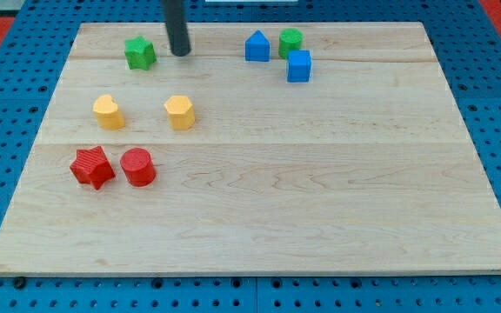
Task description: Place the arm to the left of the green circle
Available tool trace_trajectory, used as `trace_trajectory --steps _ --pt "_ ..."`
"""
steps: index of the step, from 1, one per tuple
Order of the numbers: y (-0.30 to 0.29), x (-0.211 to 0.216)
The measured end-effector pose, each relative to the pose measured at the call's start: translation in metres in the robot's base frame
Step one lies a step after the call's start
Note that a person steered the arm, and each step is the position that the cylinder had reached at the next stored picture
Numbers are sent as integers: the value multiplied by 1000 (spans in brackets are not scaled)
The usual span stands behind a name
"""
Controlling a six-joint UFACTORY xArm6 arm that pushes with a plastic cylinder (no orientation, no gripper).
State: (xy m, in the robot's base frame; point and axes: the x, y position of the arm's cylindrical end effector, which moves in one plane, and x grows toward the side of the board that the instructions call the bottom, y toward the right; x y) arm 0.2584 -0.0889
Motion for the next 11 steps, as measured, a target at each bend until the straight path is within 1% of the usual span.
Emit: trace_trajectory --steps 1,2,4,5,6,8,10,11 --pt "48 0" --pt "72 0" --pt "77 -29" --pt "123 -43" --pt "140 -42" --pt "117 -13" --pt "130 -4" --pt "130 13"
